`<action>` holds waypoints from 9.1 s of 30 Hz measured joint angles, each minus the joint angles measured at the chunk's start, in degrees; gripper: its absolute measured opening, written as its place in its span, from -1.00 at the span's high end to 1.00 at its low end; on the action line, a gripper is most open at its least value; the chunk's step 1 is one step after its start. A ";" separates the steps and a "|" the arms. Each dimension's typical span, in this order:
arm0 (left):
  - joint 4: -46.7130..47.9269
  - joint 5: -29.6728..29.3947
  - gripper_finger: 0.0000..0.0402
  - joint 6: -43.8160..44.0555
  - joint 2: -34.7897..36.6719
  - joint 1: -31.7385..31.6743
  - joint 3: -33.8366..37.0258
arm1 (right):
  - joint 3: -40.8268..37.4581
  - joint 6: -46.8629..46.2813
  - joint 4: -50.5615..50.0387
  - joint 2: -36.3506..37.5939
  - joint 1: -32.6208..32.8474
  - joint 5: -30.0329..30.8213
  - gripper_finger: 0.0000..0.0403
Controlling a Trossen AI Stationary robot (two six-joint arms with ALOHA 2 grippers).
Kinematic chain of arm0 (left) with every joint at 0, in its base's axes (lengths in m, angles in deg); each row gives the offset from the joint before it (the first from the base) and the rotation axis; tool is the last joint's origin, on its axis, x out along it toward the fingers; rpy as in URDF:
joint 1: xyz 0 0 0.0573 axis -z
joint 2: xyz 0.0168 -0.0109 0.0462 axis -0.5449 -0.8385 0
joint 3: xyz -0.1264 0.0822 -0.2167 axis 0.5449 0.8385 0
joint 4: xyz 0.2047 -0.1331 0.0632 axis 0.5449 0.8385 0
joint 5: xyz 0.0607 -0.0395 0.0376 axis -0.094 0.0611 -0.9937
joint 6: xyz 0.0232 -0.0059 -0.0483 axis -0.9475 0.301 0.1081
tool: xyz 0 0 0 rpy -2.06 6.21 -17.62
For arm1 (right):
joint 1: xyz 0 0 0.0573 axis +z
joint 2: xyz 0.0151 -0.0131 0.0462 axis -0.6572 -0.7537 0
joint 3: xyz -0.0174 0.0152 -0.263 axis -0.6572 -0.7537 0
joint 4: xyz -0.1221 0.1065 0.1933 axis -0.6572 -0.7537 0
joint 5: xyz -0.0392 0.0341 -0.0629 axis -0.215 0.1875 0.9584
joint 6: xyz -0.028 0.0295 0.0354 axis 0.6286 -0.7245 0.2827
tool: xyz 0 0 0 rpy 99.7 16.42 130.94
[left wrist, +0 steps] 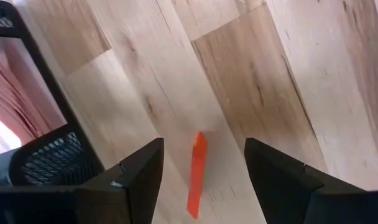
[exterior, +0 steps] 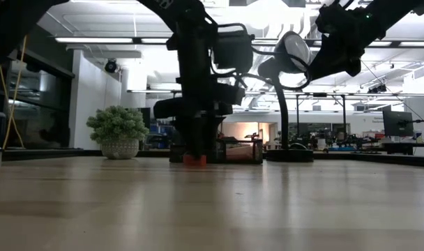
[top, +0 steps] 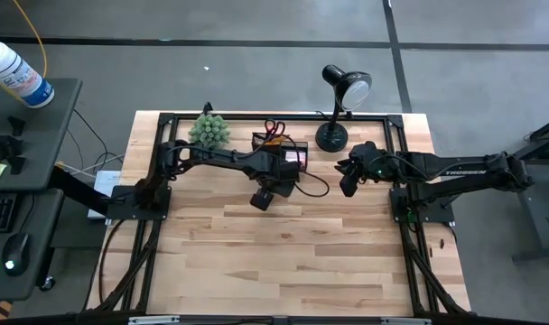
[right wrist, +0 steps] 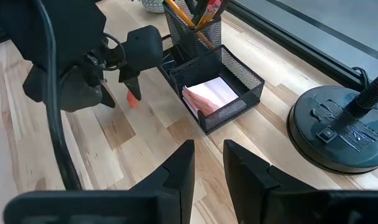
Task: Pick and place office supplies into organizer
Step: Put the orange eraser into the desk organizer, then return to Home Position
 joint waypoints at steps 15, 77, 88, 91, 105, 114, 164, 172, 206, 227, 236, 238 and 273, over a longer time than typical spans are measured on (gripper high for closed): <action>3.58 -2.76 0.33 -2.75 -2.97 0.29 -0.17 | 0.00 -0.03 -0.01 -0.02 -0.02 -0.02 0.61; 18.08 -2.71 0.43 -5.56 -3.32 -12.33 -21.66 | 0.00 0.02 -0.02 -0.02 -0.01 -0.04 0.61; 19.48 -2.59 0.47 -5.54 -0.78 -10.19 -21.57 | 0.00 0.72 -3.03 -0.02 -0.02 -0.13 0.61; 18.10 -2.62 0.50 -4.10 1.45 -8.28 -21.57 | -0.02 0.59 -3.21 -0.02 -0.02 -0.17 0.61; -0.54 4.94 0.71 9.54 14.11 -5.20 -13.38 | -0.02 0.47 -3.20 0.05 -0.02 -2.66 0.61; -28.19 5.69 0.95 21.38 32.29 -3.12 16.87 | -0.02 0.66 -3.56 0.05 0.00 -3.50 0.61; -64.46 5.40 1.00 32.25 121.12 -12.17 86.78 | -0.02 -12.26 -5.94 -0.04 -0.06 -3.17 0.61; -69.72 0.03 1.00 32.45 121.08 -3.25 89.91 | -0.02 -12.24 -3.13 -0.04 -0.04 -3.21 0.61; -51.03 2.82 1.00 22.48 120.67 4.94 89.81 | -23.88 -1.21 30.02 5.38 -0.31 -13.05 0.61; -50.88 2.66 1.00 22.51 120.61 4.94 89.79 | -27.59 15.29 12.28 49.47 -1.20 -12.55 0.61; -50.72 2.82 1.00 22.53 120.52 4.94 89.77 | -29.45 19.24 28.00 49.62 -1.14 -12.48 0.61; -50.73 2.82 1.00 22.53 120.52 4.94 89.77 | -30.13 19.52 29.74 49.64 -1.14 -12.99 0.61; -50.79 2.84 1.00 22.53 120.52 4.92 89.77 | -36.54 16.52 28.48 49.14 -1.16 -4.52 0.61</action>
